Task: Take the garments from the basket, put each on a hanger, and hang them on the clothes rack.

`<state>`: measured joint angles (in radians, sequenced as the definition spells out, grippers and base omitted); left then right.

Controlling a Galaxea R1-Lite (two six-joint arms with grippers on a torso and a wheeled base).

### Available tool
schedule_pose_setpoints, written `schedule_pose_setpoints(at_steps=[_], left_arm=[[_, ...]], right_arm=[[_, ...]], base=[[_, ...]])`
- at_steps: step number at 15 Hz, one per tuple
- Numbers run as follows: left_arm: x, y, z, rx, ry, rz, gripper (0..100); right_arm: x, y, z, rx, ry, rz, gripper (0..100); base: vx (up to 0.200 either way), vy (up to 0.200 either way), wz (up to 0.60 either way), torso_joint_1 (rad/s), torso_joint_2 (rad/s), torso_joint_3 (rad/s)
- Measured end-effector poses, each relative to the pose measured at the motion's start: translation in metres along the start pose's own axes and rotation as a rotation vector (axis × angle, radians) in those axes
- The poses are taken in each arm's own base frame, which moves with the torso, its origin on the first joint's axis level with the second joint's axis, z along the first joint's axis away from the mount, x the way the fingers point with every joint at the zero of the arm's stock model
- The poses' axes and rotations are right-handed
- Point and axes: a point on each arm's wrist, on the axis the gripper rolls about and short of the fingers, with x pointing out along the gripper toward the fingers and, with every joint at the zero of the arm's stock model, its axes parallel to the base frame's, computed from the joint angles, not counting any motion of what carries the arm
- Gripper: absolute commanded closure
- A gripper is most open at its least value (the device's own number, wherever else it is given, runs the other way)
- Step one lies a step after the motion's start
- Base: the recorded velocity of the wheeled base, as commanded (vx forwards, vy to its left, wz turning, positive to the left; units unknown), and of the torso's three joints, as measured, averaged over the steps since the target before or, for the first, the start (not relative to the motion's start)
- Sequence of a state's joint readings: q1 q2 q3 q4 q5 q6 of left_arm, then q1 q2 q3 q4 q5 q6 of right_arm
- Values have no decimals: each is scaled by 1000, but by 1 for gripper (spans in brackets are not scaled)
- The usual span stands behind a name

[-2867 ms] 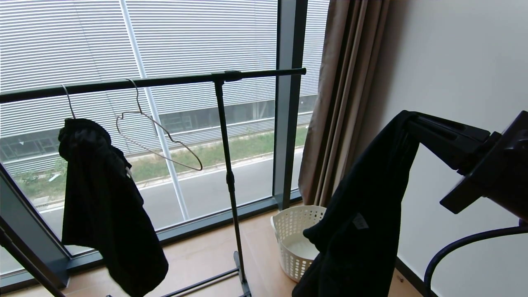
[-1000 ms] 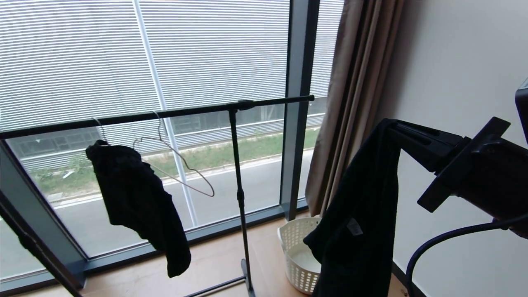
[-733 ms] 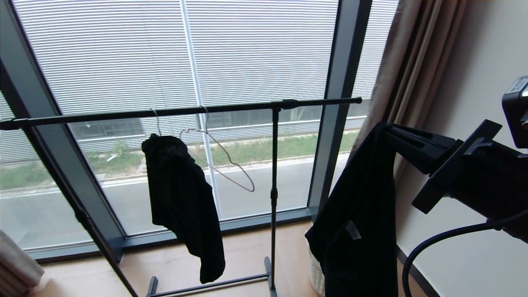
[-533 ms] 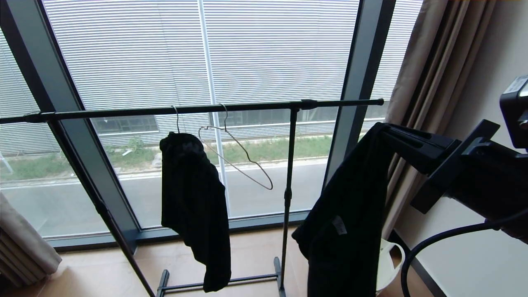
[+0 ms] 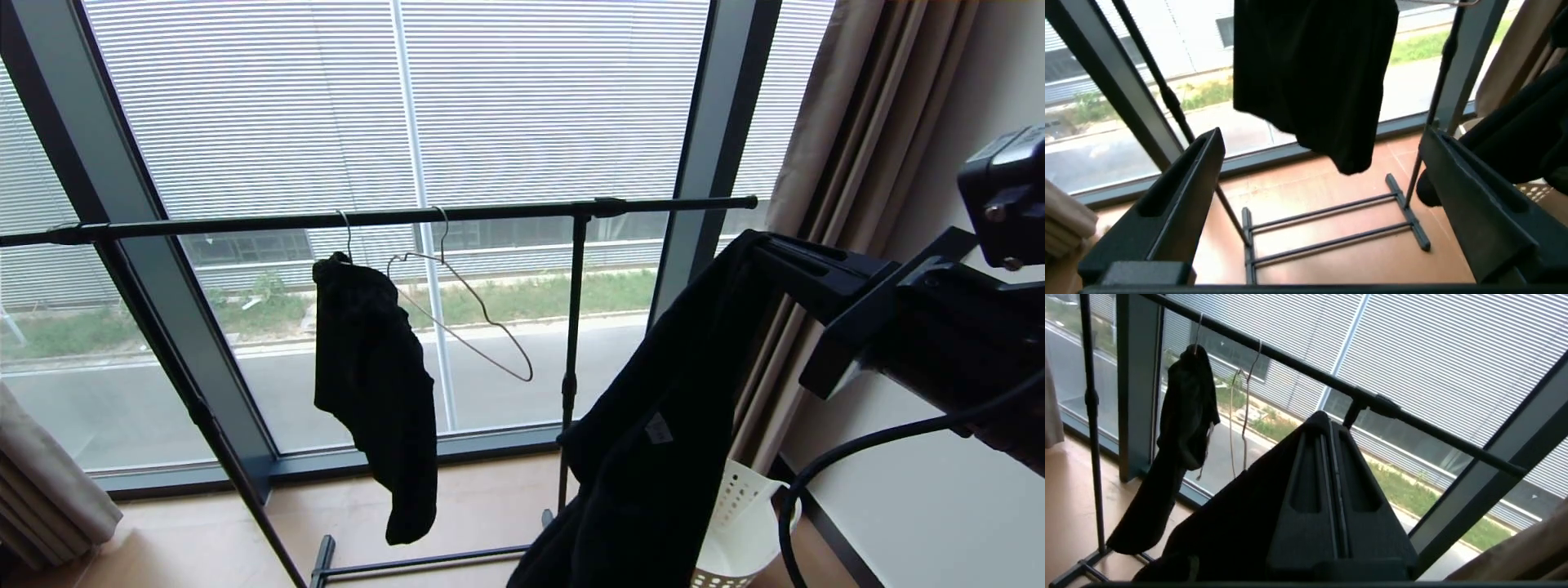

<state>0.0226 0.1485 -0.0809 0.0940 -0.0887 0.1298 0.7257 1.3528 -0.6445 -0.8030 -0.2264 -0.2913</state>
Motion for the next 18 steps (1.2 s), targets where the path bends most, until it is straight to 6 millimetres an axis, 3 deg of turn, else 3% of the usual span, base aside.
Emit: schedule_pose_setpoints(at_steps=[3, 6, 8, 11, 13, 18], left_arm=[[19, 6, 42, -68, 108, -51, 0], [62, 7, 78, -156, 228, -165, 0], [100, -5, 101, -170, 297, -261, 0], [155, -44, 133, -161, 336, -406, 0], [180, -76, 139, -180, 368, -485, 0], [220, -143, 141, -305, 447, -579, 0]], right_arm=[[16, 5, -4, 49, 52, -20, 100], [38, 9, -7, 79, 115, -51, 100], [55, 9, -12, 82, 142, -61, 100], [67, 15, -27, 140, 194, -74, 100], [67, 23, -29, 157, 210, -92, 100], [67, 33, -28, 160, 218, -139, 100]], base=[[0, 0, 0, 0, 0, 0], [0, 0, 0, 0, 0, 0], [0, 0, 0, 0, 0, 0], [0, 0, 0, 0, 0, 0], [0, 0, 0, 0, 0, 0], [0, 0, 0, 0, 0, 0]])
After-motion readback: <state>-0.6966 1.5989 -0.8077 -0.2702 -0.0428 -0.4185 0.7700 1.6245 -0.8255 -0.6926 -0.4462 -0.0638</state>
